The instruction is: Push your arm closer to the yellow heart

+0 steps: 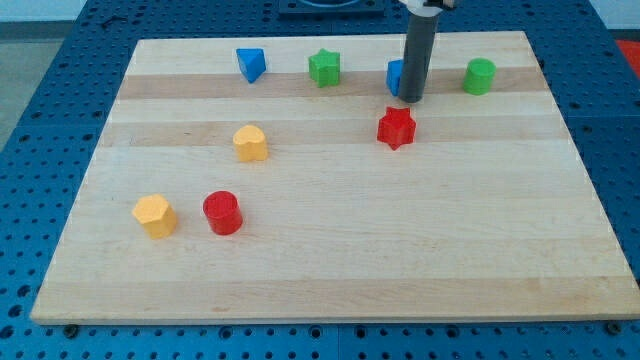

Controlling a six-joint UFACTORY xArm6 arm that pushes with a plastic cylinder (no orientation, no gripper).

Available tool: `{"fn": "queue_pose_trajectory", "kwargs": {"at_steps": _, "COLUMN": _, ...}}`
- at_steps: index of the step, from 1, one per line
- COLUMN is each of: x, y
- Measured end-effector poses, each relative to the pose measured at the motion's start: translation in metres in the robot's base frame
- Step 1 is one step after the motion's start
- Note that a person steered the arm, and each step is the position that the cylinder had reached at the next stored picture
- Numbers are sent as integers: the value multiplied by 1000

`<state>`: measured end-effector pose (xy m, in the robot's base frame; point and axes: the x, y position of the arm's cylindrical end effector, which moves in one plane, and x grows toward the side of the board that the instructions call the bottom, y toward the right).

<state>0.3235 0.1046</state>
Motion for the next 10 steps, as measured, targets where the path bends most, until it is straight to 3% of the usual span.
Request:
{"fn": "queue_pose_trajectory", "kwargs": {"at_steps": 2, "x": 68, "y": 10}}
{"fn": "queue_pose_trajectory", "kwargs": {"at_steps": 3, "x": 104, "y": 78}}
{"fn": "queue_pose_trajectory", "kwargs": {"at_steps": 6, "x": 105, "y": 95}}
{"fn": "queue_pose_trajectory", "kwargs": {"at_steps": 8, "x": 149, "y": -13}}
{"fn": "queue_pose_trajectory", "kwargs": {"at_steps": 10, "x": 135, "y": -148}}
